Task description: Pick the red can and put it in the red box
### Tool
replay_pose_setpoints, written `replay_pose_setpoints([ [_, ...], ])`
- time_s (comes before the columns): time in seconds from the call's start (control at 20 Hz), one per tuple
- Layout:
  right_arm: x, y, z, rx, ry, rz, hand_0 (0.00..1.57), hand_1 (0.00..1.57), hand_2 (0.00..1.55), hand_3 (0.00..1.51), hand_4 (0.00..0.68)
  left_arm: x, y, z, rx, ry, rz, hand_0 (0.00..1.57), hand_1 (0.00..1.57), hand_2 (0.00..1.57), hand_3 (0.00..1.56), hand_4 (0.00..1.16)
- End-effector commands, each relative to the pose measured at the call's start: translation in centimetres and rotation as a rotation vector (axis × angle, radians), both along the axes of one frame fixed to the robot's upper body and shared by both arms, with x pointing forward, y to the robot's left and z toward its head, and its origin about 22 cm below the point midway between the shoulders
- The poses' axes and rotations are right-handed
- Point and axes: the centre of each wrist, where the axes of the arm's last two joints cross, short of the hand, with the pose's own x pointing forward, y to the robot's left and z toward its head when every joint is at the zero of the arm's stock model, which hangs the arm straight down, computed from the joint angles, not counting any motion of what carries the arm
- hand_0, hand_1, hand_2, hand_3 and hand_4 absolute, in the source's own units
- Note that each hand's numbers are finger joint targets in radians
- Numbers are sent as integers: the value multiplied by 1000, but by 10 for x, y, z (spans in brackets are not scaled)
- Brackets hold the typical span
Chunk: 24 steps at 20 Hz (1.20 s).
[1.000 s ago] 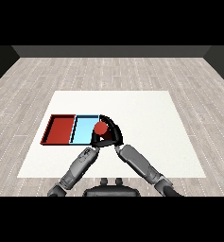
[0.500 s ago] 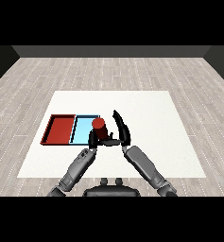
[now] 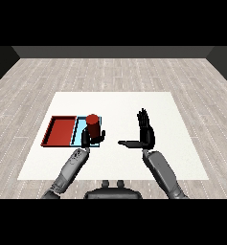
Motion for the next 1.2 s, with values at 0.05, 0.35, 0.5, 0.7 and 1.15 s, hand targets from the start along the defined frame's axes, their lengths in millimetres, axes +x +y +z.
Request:
replay_pose_setpoints([
  [0.05, -24, -55, -17, -30, 40, -84, 0, 0, 0, 0, 0, 17, 60, 17, 127, -22, 105, 1571, 1571, 1569, 1467, 1130],
  [0.35, -41, -77, -44, -32, 101, -186, 0, 0, 0, 0, 0, 38, 126, 27, 224, 43, 248, 1571, 1571, 1555, 1465, 1116],
  [0.5, -38, -103, -45, -87, 109, -192, 0, 0, 0, 0, 0, 35, 165, 24, 218, 81, 288, 1571, 1571, 1555, 1462, 1091],
  [0.7, -42, -98, -59, -98, 139, -247, 0, 0, 0, 0, 0, 49, 190, 14, 308, 189, 342, 1571, 1571, 1552, 1473, 1099],
  [1.15, -8, -104, -58, -140, 208, -240, 0, 0, 0, 0, 0, 71, 201, -15, 406, 398, 430, 1571, 1571, 1558, 1497, 1046],
])
